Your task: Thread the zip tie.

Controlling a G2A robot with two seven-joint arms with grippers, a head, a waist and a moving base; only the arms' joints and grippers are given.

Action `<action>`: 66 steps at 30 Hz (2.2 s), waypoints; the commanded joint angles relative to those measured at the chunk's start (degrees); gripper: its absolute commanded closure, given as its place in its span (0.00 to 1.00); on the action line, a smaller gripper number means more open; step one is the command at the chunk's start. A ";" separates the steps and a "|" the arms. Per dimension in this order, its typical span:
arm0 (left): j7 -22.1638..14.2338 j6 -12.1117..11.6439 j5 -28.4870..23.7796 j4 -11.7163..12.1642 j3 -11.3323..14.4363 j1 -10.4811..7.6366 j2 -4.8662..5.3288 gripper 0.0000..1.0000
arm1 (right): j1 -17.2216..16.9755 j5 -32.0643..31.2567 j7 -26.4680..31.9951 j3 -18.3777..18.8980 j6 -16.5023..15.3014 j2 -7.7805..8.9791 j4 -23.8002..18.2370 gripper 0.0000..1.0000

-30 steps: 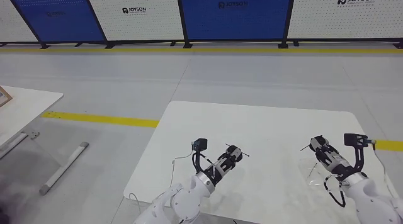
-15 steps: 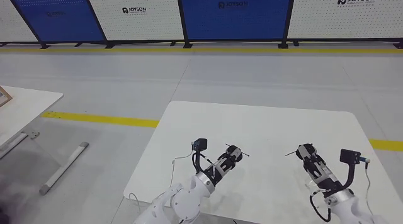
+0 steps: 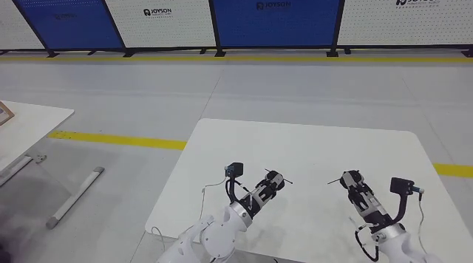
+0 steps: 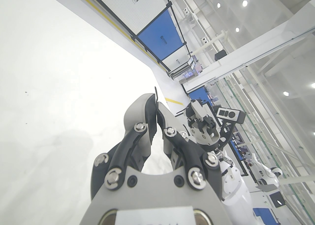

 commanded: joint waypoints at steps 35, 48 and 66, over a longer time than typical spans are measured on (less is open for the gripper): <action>0.00 0.00 0.00 0.00 0.00 0.00 0.00 1.00 | 5.02 4.85 -9.34 -13.49 0.09 -5.69 6.41 1.00; 0.00 0.00 0.00 0.00 0.00 0.00 0.00 1.00 | 5.86 2.99 -10.24 -14.63 1.59 -6.45 7.21 1.00; 0.00 0.00 0.00 0.00 0.00 0.00 0.00 1.00 | 5.56 0.89 -12.59 -14.91 3.39 -7.75 6.49 1.00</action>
